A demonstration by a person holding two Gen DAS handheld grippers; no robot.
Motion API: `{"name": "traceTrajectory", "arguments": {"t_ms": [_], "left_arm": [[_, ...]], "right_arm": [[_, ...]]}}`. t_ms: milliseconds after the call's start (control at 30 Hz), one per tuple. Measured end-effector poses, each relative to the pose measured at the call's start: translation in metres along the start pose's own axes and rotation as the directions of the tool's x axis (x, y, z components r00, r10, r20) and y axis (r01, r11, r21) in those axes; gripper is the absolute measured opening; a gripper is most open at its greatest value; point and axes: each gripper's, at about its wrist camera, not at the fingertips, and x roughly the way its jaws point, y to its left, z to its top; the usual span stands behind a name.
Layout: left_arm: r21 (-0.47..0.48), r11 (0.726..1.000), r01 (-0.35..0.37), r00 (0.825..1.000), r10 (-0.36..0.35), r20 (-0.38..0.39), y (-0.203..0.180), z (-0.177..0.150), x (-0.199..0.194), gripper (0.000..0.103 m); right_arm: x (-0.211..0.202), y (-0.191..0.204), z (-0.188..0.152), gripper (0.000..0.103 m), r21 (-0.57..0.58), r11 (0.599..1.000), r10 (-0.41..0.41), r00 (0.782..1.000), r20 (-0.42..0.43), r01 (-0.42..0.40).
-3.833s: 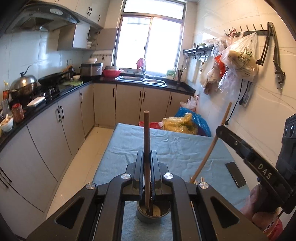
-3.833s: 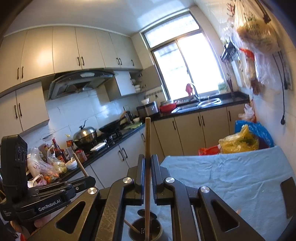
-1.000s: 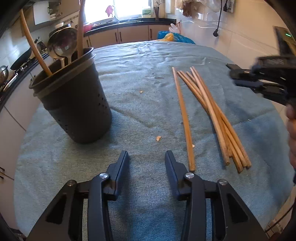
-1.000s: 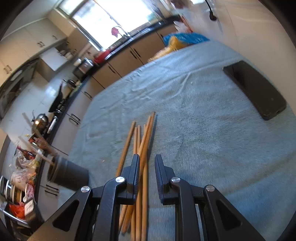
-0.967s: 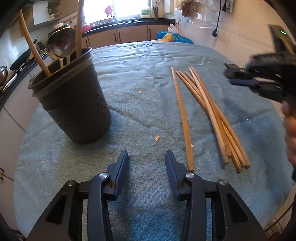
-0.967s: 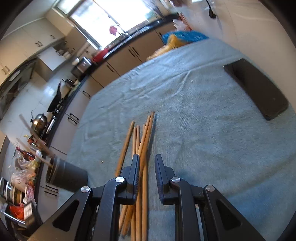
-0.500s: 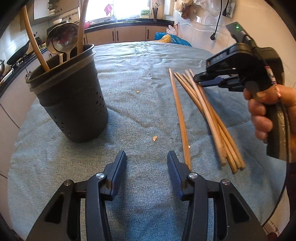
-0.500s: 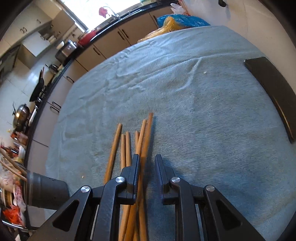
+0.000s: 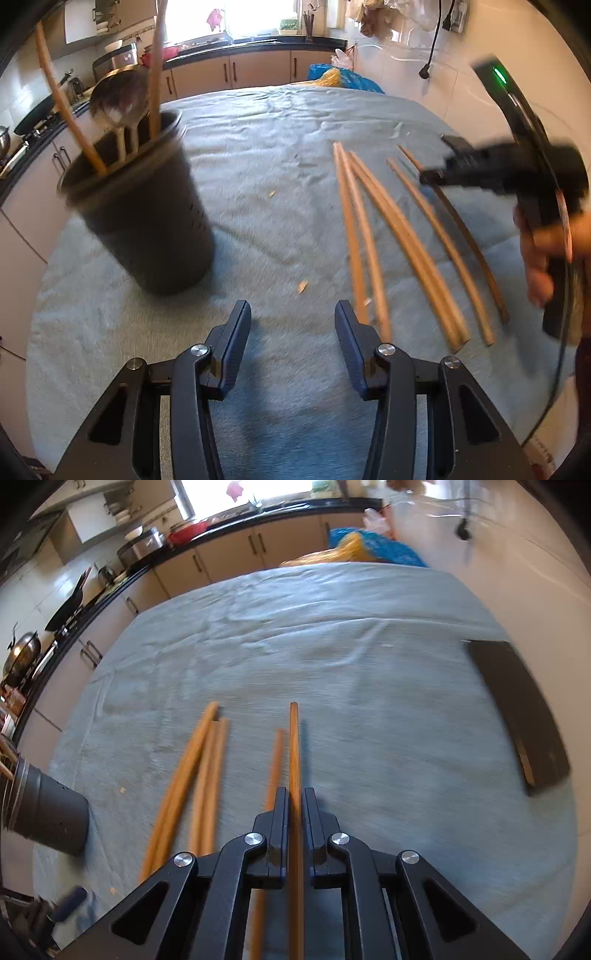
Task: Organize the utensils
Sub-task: 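Return to the chopstick pile and grasp a chopstick with the right tool, then grasp a wooden chopstick with the left tool while the right tool holds its chopstick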
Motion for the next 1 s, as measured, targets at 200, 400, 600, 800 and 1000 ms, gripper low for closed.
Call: {"name": "traceTrajectory", "arguments": {"t_ms": [200,400,600,800,1000], "left_arm": [[-0.009,1.000,0.006,0.998,-0.007,-0.065,-0.019,0.048,0.011,0.046],[-0.048,0.999,-0.009,0.990,0.003,-0.138,-0.028,0.097,0.051,0.044],[-0.072,0.997,-0.041,0.984,0.027,-0.177,-0.037,0.124,0.085,0.040],[-0.081,0.993,-0.081,0.975,0.062,-0.214,-0.034,0.133,0.105,0.037],[-0.033,0.991,-0.133,0.970,0.123,-0.209,-0.046,0.144,0.119,0.037]], "right_arm": [[-0.021,-0.043,-0.026,0.007,0.088,0.994,0.065,0.997,0.043,-0.069],[-0.024,-0.062,-0.042,0.007,0.133,0.978,0.150,0.986,0.079,-0.160],[-0.019,-0.070,-0.047,0.008,0.142,0.963,0.215,0.970,0.112,-0.229],[-0.017,-0.075,-0.050,0.008,0.142,0.949,0.263,0.956,0.127,-0.280],[-0.016,-0.078,-0.054,0.008,0.142,0.941,0.287,0.948,0.140,-0.306]]}}
